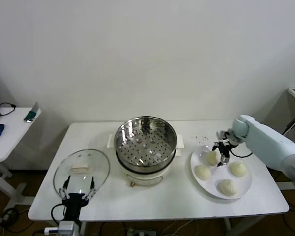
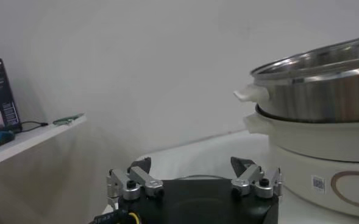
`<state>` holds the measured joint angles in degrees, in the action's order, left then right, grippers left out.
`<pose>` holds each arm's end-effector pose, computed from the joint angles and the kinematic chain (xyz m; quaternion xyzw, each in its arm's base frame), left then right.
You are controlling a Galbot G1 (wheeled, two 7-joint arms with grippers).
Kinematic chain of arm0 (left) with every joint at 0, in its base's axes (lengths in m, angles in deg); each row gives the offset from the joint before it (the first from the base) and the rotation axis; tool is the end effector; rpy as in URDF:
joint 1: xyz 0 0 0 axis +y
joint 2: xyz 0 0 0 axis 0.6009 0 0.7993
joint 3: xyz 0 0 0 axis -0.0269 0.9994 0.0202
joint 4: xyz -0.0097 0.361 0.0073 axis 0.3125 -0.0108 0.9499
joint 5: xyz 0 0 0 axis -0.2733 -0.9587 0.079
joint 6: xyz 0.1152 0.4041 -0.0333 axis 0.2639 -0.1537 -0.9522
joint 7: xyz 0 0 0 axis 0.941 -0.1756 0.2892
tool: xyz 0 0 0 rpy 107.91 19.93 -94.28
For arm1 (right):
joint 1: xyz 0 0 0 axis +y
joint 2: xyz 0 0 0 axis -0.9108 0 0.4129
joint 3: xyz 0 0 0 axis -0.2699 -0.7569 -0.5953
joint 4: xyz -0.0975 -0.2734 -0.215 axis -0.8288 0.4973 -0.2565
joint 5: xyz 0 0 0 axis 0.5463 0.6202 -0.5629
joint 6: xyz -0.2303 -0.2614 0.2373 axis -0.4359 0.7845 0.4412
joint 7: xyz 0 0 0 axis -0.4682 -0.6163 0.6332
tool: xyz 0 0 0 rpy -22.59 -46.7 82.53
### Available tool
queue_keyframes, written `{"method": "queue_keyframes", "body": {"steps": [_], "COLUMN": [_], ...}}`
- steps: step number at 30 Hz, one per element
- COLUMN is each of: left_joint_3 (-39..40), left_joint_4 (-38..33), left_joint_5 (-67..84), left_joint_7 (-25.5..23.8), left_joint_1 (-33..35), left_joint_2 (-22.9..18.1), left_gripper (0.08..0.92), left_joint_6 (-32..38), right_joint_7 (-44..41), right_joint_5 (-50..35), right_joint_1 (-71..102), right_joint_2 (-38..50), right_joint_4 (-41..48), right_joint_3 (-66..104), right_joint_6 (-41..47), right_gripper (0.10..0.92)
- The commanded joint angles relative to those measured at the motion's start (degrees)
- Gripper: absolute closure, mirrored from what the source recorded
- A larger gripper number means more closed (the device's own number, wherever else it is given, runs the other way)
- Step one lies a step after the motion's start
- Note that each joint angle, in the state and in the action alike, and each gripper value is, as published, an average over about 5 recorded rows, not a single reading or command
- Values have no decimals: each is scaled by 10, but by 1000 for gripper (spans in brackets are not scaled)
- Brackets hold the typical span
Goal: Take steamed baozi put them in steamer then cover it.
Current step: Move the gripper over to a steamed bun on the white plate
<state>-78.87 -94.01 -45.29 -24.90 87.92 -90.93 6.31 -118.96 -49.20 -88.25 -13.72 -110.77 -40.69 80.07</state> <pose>0.2028 0.0551 -0.3849 0.0571 -0.9857 -0.1316 0.0887 0.6580 -0.1998 -0.2793 0.5203 -0.5429 0.4974 0.4327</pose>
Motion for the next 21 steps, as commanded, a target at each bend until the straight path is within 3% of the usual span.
{"method": "queue_keyframes", "body": {"steps": [1,14,21], "left_joint_3": [0,-3,-4], "left_joint_4": [2,-3,-7], "left_joint_5": [-1,-8,-7], "left_joint_7": [0,-6,-5], "left_joint_1": [0,6,9], "left_joint_2": [0,2,1], "left_gripper": [177,177,177], "left_joint_6": [0,-1,0], "right_joint_7": [-2,-17,-20], "right_joint_5": [15,13,8], "right_joint_1": [1,-5,-20], "right_joint_2": [-15,-19,-15], "right_joint_4": [30,35,26], "right_joint_3": [10,14,16], "right_joint_6": [-14,-25,-40], "right_gripper": [203,299,313]}}
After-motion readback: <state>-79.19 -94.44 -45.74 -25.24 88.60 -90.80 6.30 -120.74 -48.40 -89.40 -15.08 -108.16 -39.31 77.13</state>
